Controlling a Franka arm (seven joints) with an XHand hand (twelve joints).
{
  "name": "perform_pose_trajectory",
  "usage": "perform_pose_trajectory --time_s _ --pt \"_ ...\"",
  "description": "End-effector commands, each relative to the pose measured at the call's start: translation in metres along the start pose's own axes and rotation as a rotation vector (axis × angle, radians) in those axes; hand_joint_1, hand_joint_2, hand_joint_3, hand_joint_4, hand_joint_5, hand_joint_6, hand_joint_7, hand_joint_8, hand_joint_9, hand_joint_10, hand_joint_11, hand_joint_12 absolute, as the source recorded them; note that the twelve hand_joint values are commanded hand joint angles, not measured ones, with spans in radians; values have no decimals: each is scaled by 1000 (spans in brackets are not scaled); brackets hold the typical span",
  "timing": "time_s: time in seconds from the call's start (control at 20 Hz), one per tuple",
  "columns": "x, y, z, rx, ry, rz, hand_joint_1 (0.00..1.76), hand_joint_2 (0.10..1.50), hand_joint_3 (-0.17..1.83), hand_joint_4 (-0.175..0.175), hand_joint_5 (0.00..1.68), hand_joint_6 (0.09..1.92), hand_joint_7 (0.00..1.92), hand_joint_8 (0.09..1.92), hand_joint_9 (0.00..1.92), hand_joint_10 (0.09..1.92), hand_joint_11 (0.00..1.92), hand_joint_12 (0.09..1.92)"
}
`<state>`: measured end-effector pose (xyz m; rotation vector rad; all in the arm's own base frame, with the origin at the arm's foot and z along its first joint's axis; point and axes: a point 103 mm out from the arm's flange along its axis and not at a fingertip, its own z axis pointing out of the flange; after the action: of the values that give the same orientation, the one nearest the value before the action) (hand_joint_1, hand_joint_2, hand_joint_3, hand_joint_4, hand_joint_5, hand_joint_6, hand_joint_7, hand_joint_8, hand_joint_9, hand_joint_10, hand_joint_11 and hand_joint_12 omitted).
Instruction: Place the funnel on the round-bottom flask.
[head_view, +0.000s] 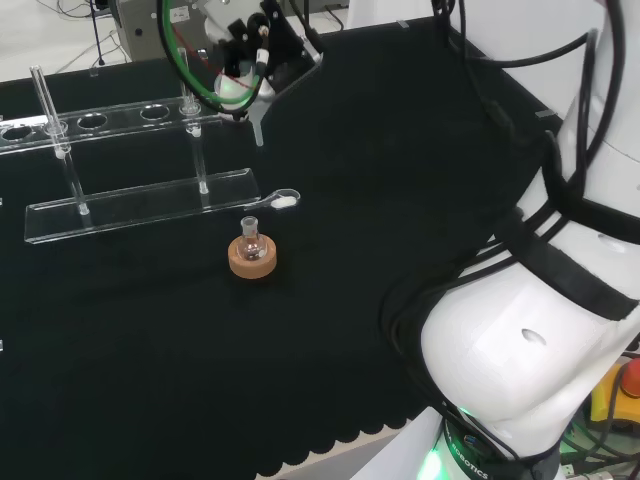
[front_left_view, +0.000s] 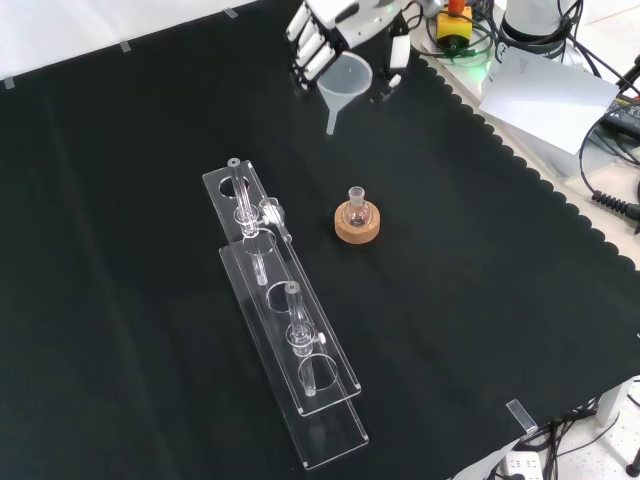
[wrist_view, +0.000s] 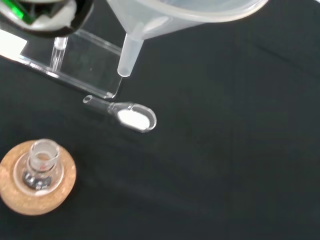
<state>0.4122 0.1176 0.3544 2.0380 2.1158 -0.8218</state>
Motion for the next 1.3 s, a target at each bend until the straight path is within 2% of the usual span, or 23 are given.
perform_pose_trajectory --time_s 0.05,0.45,0.85,1.2,1.3 --pt "14 6 25 19 3 -31 914 646 788 4 732 838 800 685 1206 494 770 1205" --pt "19 8 54 52 43 -46 909 652 792 2 731 840 801 684 1205 495 772 1203" --pt "38 11 65 70 20 -63 908 653 795 1 728 843 800 685 1201 497 774 1201" --pt "49 15 65 65 39 -85 907 653 798 0 727 846 799 686 1199 500 775 1200" --pt "34 16 72 54 62 -97 907 653 799 0 727 847 798 686 1199 501 775 1200"
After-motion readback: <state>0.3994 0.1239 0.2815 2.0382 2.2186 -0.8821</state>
